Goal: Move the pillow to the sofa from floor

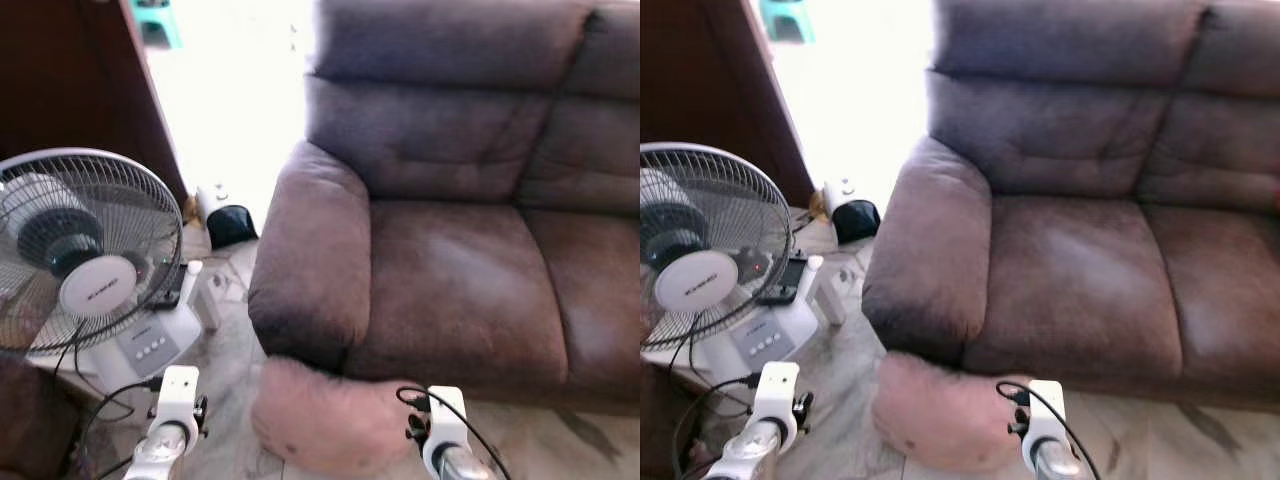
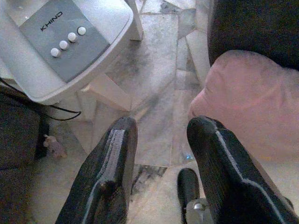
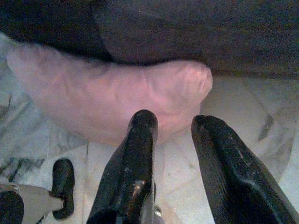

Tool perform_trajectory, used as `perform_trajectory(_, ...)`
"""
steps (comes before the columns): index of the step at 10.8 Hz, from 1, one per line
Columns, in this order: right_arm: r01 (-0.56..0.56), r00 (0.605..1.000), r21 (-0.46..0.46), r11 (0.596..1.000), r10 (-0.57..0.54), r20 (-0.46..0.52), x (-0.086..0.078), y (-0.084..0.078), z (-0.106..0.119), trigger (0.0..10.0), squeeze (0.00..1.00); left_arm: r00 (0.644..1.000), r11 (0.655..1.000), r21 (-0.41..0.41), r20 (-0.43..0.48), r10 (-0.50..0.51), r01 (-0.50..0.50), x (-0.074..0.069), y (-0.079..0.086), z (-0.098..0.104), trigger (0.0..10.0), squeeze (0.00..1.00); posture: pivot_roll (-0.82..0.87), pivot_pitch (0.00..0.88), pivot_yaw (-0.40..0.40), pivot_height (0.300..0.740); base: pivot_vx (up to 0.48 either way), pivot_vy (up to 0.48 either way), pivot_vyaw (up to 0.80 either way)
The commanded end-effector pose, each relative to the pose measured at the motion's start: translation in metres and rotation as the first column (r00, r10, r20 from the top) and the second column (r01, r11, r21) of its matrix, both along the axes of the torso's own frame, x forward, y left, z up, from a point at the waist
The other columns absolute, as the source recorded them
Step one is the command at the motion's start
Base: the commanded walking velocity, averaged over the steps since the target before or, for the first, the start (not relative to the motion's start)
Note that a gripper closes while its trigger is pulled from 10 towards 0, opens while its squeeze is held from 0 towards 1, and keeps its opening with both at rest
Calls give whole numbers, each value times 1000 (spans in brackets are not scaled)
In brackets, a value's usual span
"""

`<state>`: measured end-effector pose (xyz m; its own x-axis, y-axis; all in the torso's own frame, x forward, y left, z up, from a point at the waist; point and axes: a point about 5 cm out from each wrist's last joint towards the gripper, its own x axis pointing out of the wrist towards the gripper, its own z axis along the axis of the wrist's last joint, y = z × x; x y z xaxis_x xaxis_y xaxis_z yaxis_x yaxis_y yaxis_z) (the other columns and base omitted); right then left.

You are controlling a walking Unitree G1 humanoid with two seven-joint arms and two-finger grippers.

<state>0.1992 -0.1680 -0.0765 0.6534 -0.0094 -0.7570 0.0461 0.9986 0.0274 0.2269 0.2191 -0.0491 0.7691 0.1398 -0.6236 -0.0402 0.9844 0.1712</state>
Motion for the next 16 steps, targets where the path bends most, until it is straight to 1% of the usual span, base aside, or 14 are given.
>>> perform_trajectory(1, 6, 1000, -9, 1000, -7, -17, -5, -5, -2, 10000, 0, 1000, 1000, -12, -6, 7, -7, 0, -3, -1, 10000, 0, 119, 49, -50, 740, 255, 0, 0)
perform_trajectory(2, 5, 1000, -9, 1000, -5, -17, -5, -5, -2, 10000, 0, 1000, 1000, -13, -5, 7, -7, 0, -3, -1, 10000, 0, 120, 48, -51, 740, 255, 0, 0)
perform_trajectory(8, 10, 1000, -10, 1000, -10, -17, -4, -5, -2, 10000, 0, 1000, 1000, -4, 5, 11, -11, 1, -3, 0, 10000, 0, 113, 57, -53, 740, 0, 0, 0)
perform_trajectory(11, 8, 1000, -20, 1000, -9, -14, -4, -6, -2, 10000, 0, 1000, 1000, -12, -6, 10, -10, -2, -3, -2, 10000, 0, 113, 62, -55, 740, 0, 0, 0)
perform_trajectory(13, -11, 1000, -40, 999, 10, -22, -4, -7, -2, 10000, 0, 999, 1000, -28, -34, -5, 4, -6, -7, -6, 10000, 0, 113, 63, -56, 740, 0, 0, 0)
perform_trajectory(16, -7, 1000, -41, 999, 7, -23, -5, -8, -2, 10000, 0, 1000, 999, -33, -3, -19, 18, -4, -11, -5, 10000, 0, 116, 67, -59, 740, 0, 0, 0)
